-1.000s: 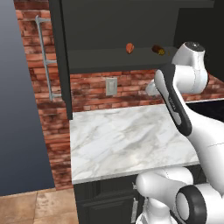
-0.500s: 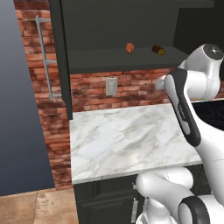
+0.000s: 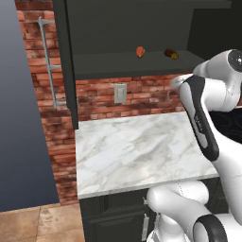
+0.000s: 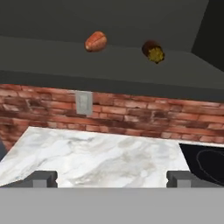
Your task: Pick the sweet potatos from the cabinet and place them in one bowl. Pick the lemon from the sink and place it in the other bowl.
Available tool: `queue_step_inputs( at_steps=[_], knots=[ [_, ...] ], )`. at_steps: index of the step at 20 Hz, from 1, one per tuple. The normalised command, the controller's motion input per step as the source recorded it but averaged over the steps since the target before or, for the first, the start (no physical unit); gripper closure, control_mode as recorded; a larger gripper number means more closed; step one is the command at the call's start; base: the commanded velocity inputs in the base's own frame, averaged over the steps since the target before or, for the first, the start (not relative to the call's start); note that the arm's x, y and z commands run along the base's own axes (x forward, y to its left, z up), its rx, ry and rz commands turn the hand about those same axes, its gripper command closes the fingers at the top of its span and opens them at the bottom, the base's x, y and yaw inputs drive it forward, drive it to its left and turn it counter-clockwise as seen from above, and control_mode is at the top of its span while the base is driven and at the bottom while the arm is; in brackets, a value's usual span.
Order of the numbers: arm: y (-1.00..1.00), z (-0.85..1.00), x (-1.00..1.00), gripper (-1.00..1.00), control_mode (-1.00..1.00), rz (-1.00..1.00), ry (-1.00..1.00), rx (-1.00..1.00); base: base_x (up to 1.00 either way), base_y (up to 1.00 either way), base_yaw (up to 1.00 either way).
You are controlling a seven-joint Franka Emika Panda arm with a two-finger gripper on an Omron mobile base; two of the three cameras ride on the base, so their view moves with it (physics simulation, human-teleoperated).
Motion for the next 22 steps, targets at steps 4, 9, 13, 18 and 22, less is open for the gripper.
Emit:
queue_step_inputs(
  at_steps=[4, 9, 13, 18, 22],
  knots=[
    [-0.17, 0.43, 0.27, -1.00, -1.00, -0.05, 0.00, 0.00, 0.00, 0.00, 0.00],
    [-0.32, 0.22, 0.17, -1.00, -1.00, -0.01, 0.01, 0.00, 0.00, 0.00, 0.00],
    [-0.31, 0.00, 0.04, -1.00, -1.00, 0.00, 0.00, 0.01, 0.00, 0.00, 0.00],
    [-0.12, 0.00, 0.26, -1.00, -1.00, -0.01, 0.00, 0.02, 0.00, 0.00, 0.00],
    [-0.05, 0.00, 0.38, -1.00, -1.00, -0.02, 0.00, 0.01, 0.00, 0.00, 0.00]
  ],
)
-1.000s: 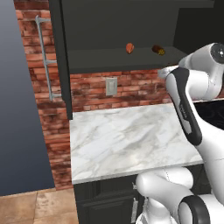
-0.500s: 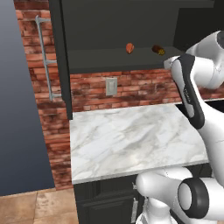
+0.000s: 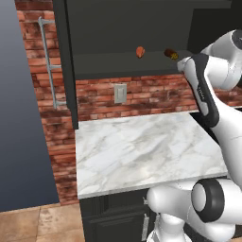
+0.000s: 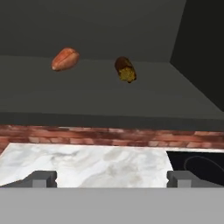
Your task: Pick the sweet potatos from the cabinet and place them in one bowl. Pick the lemon from the sink and place it in the other bowl.
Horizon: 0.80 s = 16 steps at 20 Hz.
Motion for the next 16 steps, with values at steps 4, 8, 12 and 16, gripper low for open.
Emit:
queue_step_inputs(
  at_steps=[4, 8, 12, 16],
  knots=[
    [-0.07, 0.00, 0.41, -1.00, -1.00, 0.00, 0.00, 0.00, 0.00, 0.00, 0.00],
    [-0.01, 0.00, 0.42, -1.00, -1.00, 0.00, 0.00, 0.00, 0.00, 0.00, 0.00],
    [-0.01, 0.01, 0.38, -1.00, -1.00, 0.00, 0.03, 0.00, 0.00, 0.00, 0.00],
    [-0.10, 0.01, 0.31, -1.00, -1.00, 0.00, 0.07, 0.00, 0.00, 0.00, 0.00]
  ],
)
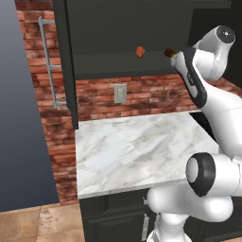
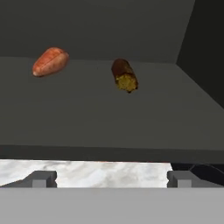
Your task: Pick the sweet potatos from the cabinet and place them in one bowl. Pick the lemon from the sink and place it in the other bowl.
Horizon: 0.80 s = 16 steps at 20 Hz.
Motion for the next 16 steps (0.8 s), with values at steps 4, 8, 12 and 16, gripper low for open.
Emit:
queue_step_inputs(
  at_steps=[4, 8, 12, 16],
  knots=[
    [-0.11, 0.04, 0.29, -1.00, -1.00, 0.00, 0.08, 0.01, 0.00, 0.00, 0.00],
    [-0.13, 0.00, 0.31, -1.00, -1.00, 0.00, 0.06, 0.00, 0.00, 0.00, 0.00],
    [-0.21, 0.00, 0.42, -1.00, -1.00, 0.00, 0.01, 0.00, 0.00, 0.00, 0.00],
    [-0.16, 0.00, 0.46, -1.00, -1.00, 0.00, 0.00, 0.00, 0.00, 0.00, 0.00]
  ],
)
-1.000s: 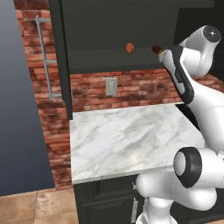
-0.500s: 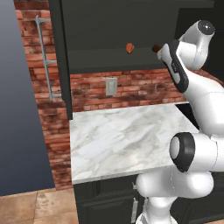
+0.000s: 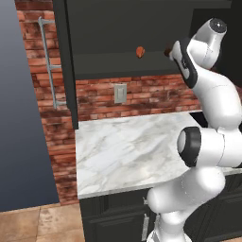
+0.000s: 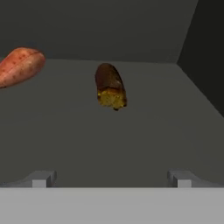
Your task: Pick the sweet potatos from the cabinet and place them in one bowl. Pick the lemon from the sink and place it in the other bowl.
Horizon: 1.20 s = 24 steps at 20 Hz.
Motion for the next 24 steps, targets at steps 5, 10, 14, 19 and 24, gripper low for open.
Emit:
queue_step_inputs(
  at_steps=[5, 10, 14, 19, 24],
  knots=[
    [-0.03, 0.00, 0.40, -1.00, -1.00, 0.00, 0.00, 0.00, 0.00, 0.00, 0.00],
    [0.00, 0.00, 0.35, -1.00, -1.00, 0.00, 0.02, 0.00, 0.00, 0.00, 0.00],
    [0.00, -0.05, 0.31, -1.00, -1.00, 0.00, 0.00, 0.00, 0.00, 0.00, 0.00],
    [-0.01, -0.11, 0.29, -1.00, -1.00, 0.00, 0.00, 0.00, 0.00, 0.00, 0.00],
    [-0.02, -0.14, 0.29, -1.00, -1.00, 0.00, 0.00, 0.00, 0.00, 0.00, 0.00]
  ],
)
